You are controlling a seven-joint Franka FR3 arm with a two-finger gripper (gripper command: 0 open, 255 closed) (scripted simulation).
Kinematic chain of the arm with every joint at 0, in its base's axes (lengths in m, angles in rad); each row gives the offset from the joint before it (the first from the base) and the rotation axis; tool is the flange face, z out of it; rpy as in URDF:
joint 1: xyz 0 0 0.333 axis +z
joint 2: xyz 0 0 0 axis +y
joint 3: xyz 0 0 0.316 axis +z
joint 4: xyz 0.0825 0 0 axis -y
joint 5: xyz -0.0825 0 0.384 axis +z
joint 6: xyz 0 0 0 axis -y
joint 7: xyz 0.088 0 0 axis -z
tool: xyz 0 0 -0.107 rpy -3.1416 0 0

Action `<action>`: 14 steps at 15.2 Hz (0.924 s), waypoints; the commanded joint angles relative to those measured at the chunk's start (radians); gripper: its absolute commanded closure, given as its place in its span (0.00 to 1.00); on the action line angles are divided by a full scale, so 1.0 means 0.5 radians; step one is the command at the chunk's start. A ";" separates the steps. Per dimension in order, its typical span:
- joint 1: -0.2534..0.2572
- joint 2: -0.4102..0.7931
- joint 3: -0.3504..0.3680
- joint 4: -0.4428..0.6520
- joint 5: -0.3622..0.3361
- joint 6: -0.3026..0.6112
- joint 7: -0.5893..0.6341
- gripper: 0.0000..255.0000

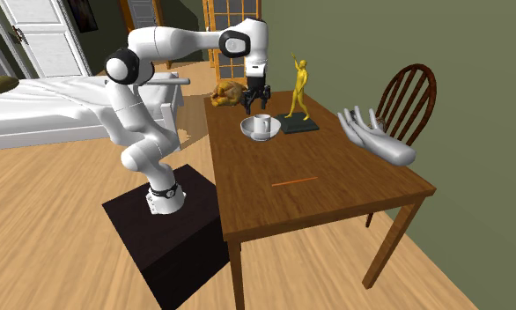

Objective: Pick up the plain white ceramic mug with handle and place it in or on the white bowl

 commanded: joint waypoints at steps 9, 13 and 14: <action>-0.024 0.104 0.006 0.346 -0.051 -0.251 0.047 0.00; -0.024 0.104 0.006 0.346 -0.051 -0.251 0.047 0.00; -0.024 0.104 0.006 0.346 -0.051 -0.251 0.047 0.00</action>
